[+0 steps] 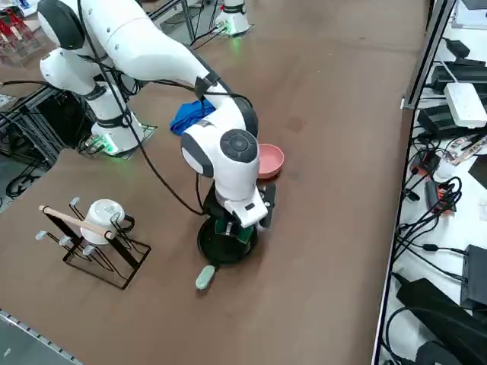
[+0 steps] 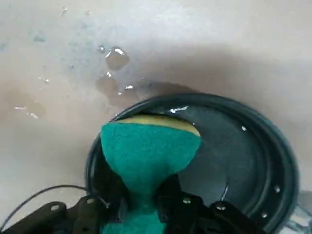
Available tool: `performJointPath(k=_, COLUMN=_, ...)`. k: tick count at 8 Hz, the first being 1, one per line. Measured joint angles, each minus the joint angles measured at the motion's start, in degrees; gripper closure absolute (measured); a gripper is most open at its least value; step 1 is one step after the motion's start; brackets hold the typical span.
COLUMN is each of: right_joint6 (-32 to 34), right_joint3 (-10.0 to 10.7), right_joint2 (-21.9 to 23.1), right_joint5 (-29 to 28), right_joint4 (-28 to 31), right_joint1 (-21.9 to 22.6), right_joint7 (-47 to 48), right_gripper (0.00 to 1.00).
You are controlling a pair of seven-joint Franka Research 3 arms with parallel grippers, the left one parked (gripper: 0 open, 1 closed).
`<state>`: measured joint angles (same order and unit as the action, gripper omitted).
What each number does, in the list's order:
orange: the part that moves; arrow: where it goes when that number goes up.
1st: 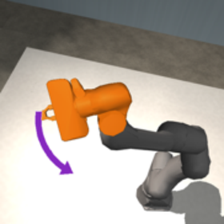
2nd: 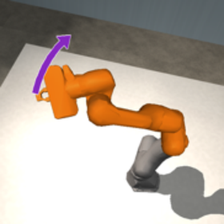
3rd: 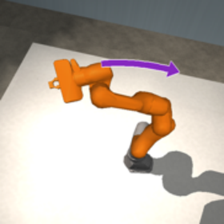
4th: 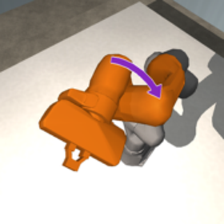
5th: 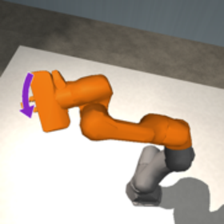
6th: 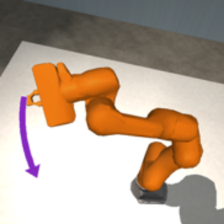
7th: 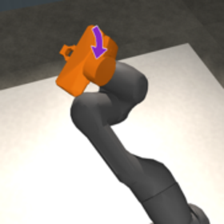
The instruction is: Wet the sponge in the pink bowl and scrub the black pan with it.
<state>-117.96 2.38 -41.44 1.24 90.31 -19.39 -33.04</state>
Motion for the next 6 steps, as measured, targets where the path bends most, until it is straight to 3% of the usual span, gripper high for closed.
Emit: performJointPath(k=6, right_joint6=1.64, right_joint3=1.25, right_joint2=0.02, right_joint5=2.51, right_joint4=-0.05, right_joint1=-4.01, right_joint7=-8.08, right_gripper=0.67)
